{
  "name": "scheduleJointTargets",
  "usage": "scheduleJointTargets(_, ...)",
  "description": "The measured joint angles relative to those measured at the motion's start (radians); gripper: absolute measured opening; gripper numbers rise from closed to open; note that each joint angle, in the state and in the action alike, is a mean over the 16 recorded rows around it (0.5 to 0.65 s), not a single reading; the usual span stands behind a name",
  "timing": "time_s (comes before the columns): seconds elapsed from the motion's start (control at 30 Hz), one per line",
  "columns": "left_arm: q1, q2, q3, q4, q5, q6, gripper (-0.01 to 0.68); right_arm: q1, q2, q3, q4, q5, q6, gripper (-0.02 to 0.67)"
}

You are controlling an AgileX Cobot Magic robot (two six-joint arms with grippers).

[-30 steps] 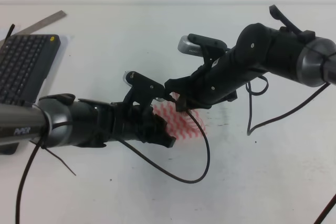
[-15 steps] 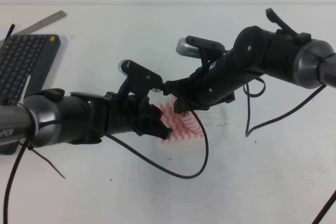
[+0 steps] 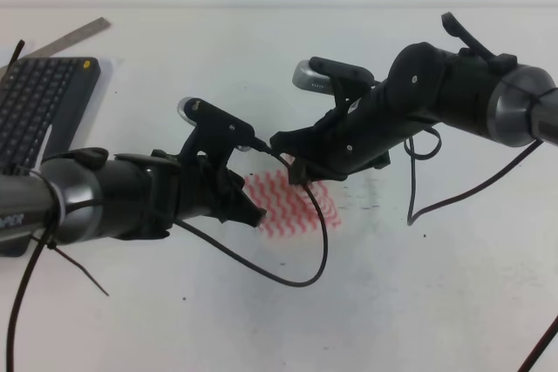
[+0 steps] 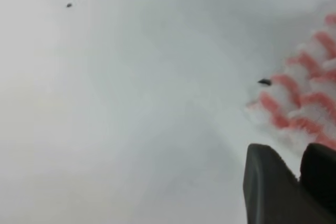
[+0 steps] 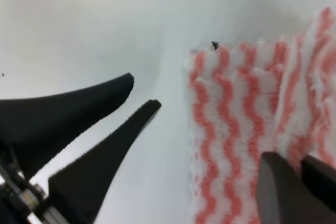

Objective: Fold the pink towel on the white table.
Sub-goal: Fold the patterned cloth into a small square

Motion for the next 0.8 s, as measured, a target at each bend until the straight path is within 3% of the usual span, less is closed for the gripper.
scheduleJointTargets(0.8,0.024,-0.044,-0.001,0.001,-0.236,-0.036,0.131,0.000,0.000,0.000,0.004,-0.006,0.000,-0.013)
